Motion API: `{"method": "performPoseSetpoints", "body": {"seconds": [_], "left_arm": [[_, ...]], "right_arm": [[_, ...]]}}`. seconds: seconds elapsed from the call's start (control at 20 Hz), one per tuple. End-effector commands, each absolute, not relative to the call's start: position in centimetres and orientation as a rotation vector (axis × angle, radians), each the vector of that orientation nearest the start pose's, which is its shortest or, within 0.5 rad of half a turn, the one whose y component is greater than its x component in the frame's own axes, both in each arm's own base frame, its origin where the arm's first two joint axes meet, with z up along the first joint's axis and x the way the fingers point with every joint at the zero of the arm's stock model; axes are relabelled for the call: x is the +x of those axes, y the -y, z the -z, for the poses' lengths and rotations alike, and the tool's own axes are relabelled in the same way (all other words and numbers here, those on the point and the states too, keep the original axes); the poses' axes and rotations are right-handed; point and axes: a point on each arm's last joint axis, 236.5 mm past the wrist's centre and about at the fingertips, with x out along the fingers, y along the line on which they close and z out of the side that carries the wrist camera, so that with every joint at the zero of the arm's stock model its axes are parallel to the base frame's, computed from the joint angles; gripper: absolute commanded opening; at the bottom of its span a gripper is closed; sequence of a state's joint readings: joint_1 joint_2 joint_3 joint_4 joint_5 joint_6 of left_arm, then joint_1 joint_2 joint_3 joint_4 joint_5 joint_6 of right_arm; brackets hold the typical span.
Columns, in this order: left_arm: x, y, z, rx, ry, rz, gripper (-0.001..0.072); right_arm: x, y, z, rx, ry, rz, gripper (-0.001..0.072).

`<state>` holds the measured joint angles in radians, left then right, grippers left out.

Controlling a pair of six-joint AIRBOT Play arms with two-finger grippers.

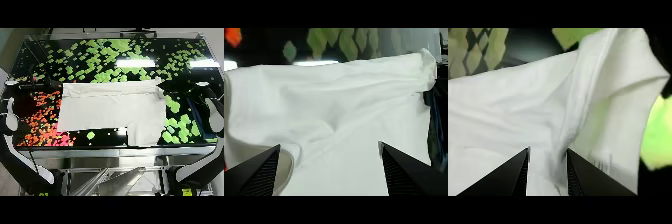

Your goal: Fold the shirts.

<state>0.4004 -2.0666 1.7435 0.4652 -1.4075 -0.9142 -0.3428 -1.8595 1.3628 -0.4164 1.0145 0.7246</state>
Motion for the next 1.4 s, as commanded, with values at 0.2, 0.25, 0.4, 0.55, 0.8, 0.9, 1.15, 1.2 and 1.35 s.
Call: {"method": "performPoseSetpoints", "body": {"seconds": [0.2, 0.25, 0.4, 0.55, 0.8, 0.9, 1.15, 1.2, 1.35], "left_arm": [[45.9, -4.8, 1.6, -0.683, -1.465, 0.510, 0.0697], [44.8, -4.3, 1.8, -0.688, -1.496, 0.503, 0.0697], [39.6, -3.6, 4.8, -0.663, -1.622, 0.436, 0.0697], [34.3, -2.1, 8.1, -0.671, -1.687, 0.406, 0.0697], [29.7, 0.0, 11.5, -0.714, -1.744, 0.402, 0.0697], [27.9, 1.0, 12.0, -0.736, -1.790, 0.423, 0.0697], [28.6, 2.3, 12.4, -0.654, -1.776, 0.460, 0.0696], [29.4, 2.3, 12.2, -0.630, -1.759, 0.464, 0.0688], [32.2, 2.2, 11.8, -0.561, -1.688, 0.452, 0.0306]], "right_arm": [[46.1, 3.4, -0.8, 0.630, -1.015, -0.472, 0.0280], [44.9, 3.5, -1.2, 0.623, -1.037, -0.459, 0.0281], [40.3, 2.9, -0.5, 0.645, -1.115, -0.394, 0.0280], [35.8, 2.8, 0.7, 0.731, -1.135, -0.274, 0.0281], [30.5, 3.7, 1.3, 0.868, -1.087, -0.095, 0.0330], [29.0, 3.2, 1.3, 0.878, -1.076, -0.082, 0.0330], [26.7, 1.4, 2.7, 0.900, -1.103, -0.083, 0.0330], [26.2, 1.1, 3.2, 0.912, -1.117, -0.082, 0.0330], [25.3, 0.5, 4.9, 0.938, -1.144, -0.069, 0.0354]]}}
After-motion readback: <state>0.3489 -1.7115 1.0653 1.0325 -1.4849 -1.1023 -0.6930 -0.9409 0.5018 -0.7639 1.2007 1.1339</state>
